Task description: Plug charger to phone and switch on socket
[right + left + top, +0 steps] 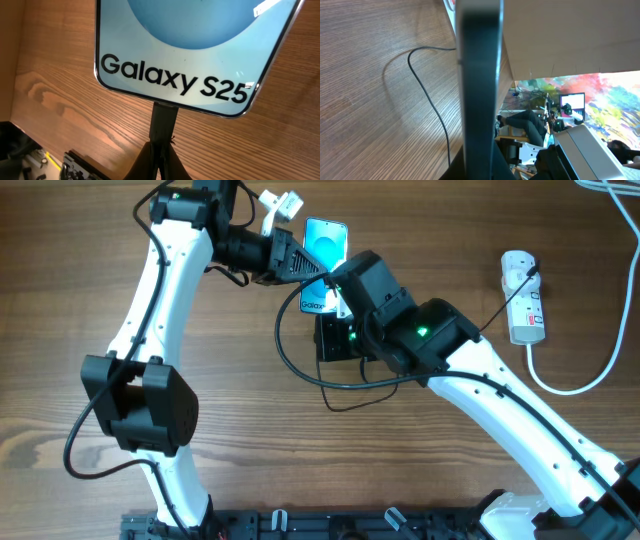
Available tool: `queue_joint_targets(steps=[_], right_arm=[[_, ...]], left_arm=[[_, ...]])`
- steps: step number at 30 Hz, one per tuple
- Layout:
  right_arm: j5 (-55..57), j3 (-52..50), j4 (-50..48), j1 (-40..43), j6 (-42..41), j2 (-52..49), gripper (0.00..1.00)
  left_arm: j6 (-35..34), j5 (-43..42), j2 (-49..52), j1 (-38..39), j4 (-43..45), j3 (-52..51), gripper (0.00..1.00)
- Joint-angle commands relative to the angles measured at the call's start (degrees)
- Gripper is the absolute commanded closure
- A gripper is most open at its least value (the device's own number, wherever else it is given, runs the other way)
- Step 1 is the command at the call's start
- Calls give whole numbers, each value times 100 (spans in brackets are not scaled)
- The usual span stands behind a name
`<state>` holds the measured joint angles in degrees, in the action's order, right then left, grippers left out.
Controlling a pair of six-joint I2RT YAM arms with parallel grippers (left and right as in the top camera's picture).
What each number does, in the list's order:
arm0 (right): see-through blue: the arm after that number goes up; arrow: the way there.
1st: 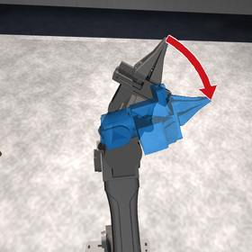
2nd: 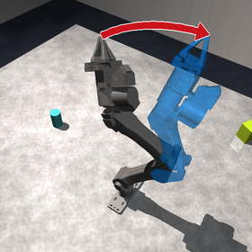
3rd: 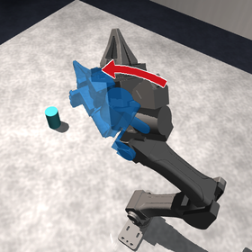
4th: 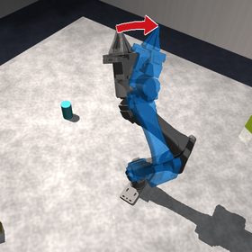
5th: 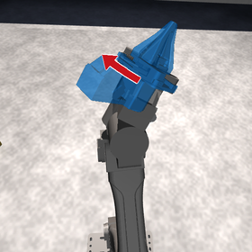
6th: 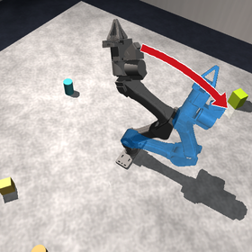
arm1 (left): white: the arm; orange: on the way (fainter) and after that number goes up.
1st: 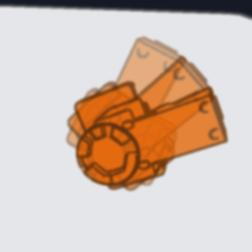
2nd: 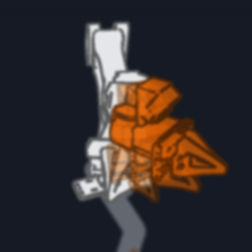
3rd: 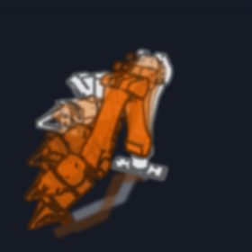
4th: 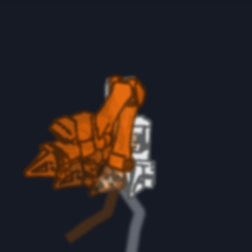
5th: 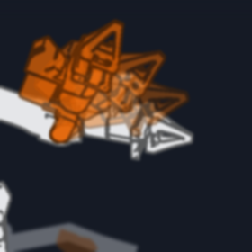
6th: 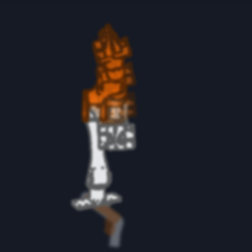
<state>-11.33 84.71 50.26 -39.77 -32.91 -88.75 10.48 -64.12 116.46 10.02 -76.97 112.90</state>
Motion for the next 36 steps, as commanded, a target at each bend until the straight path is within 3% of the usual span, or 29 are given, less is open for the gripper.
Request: queue_joint_targets(steps=[1,12,17,23,27,31,33,36], right_arm=[[715,81,-385,179,162,-17,95],[737,155,-435,269,295,-17,95],[726,155,-260,269,291,-17,83],[527,155,42,267,291,-15,76],[94,155,190,269,291,-11,52],[-83,155,505,271,267,28,11],[-79,155,774,339,190,98,2],[-83,155,1198,647,-203,354,1]], left_arm=[[136,-72,-94,111,-219,57,96],[136,-72,-94,111,-219,57,96],[131,-68,-94,111,-195,57,96],[-258,380,-94,105,-9,57,96],[-256,699,-94,105,114,57,96],[-120,824,-94,107,85,57,96],[240,750,-94,107,11,57,96],[942,629,-94,107,-232,57,96]])
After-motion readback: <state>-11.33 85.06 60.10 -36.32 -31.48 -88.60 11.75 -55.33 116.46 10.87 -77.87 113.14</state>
